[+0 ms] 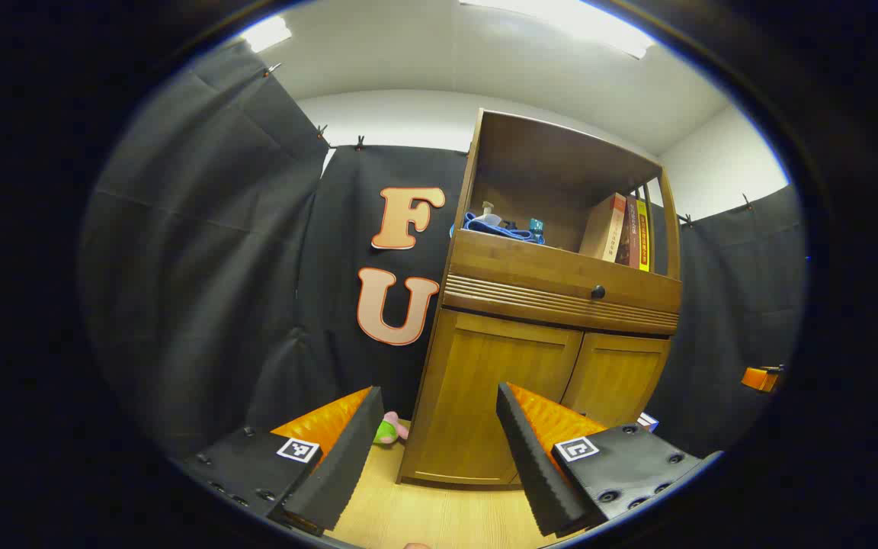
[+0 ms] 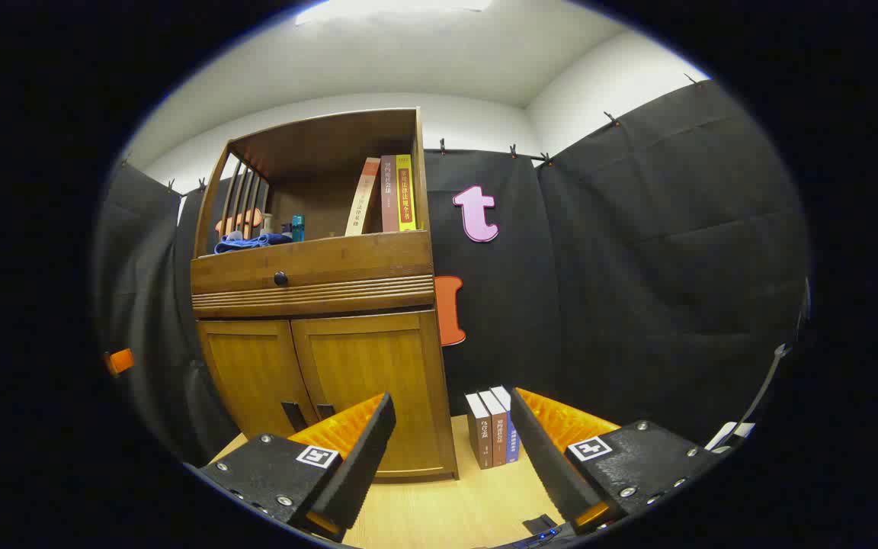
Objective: Open the right door of the double-door shoe cabinet with the right hand, and open the left door with the left hand.
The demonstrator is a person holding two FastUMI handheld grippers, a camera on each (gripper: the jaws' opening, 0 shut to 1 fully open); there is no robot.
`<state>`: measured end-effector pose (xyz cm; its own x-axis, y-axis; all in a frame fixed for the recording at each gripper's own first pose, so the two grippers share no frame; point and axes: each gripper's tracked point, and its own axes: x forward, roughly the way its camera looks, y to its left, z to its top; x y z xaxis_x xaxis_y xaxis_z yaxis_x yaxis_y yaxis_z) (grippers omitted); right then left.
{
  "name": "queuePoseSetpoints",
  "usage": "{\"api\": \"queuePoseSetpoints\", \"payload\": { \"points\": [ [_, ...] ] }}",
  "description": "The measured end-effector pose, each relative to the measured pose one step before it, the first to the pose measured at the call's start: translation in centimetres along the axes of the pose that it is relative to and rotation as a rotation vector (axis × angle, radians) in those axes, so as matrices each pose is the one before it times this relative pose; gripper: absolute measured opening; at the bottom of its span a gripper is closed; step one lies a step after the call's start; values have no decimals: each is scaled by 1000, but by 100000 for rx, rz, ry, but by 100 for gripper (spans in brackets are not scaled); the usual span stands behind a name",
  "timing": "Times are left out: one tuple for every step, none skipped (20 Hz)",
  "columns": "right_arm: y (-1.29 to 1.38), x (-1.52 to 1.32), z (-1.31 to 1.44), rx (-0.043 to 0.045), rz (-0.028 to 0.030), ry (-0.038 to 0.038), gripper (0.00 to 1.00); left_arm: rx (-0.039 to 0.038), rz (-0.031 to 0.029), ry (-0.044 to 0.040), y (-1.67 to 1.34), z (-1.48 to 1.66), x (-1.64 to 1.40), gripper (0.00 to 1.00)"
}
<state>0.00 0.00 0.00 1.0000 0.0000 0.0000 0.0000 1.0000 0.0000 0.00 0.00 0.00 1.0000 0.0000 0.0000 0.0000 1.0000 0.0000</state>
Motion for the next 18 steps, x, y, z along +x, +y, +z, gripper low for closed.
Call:
{"api": "queuePoseSetpoints", "payload": {
  "points": [
    [-350,182,121,-350,146,-193,100,601,424,-944,-559,393,-256,96],
    [-517,60,92,28,-155,6,94,829,-106,-657,-496,392,-153,94],
    [-297,123,-9,387,-11,559,94,949,-351,-341,-484,392,-185,99],
    [-260,9,-50,443,-160,173,94,645,-796,-387,-532,459,148,96],
    [-335,-62,21,246,-593,39,94,308,-744,-654,-538,485,192,96],
    [-145,-169,-6,-273,-641,-98,94,470,-373,-568,-286,401,336,95],
    [-385,10,120,-661,-1362,-553,97,562,-344,-803,-190,290,276,95],
    [-398,86,-42,-794,-1400,193,94,439,345,181,-29,96,275,98],
    [-55,60,44,-715,-349,-293,94,325,-434,167,-108,-69,38,98],
    [86,119,227,-344,-378,-776,94,384,-740,-356,-221,167,33,95],
    [102,87,1,-124,-296,291,94,651,-46,-51,18,24,40,95],
    [306,37,-226,-191,347,354,94,490,311,-242,201,9,137,96],
    [345,-50,-9,-608,494,46,94,-124,194,99,158,-181,275,96],
    [144,57,91,-1009,44,-162,94,-951,-198,171,121,-27,105,94],
    [111,39,36,-1334,-391,-78,94,-1258,-377,544,32,-280,121,95],
    [114,4,182,-1293,-374,-553,94,-957,-497,622,68,-224,147,95],
    [163,13,136,-785,-305,-557,94,-88,77,400,172,-187,92,96],
    [239,-121,-12,5,108,-57,94,694,464,457,313,-159,76,96]
  ]
}}
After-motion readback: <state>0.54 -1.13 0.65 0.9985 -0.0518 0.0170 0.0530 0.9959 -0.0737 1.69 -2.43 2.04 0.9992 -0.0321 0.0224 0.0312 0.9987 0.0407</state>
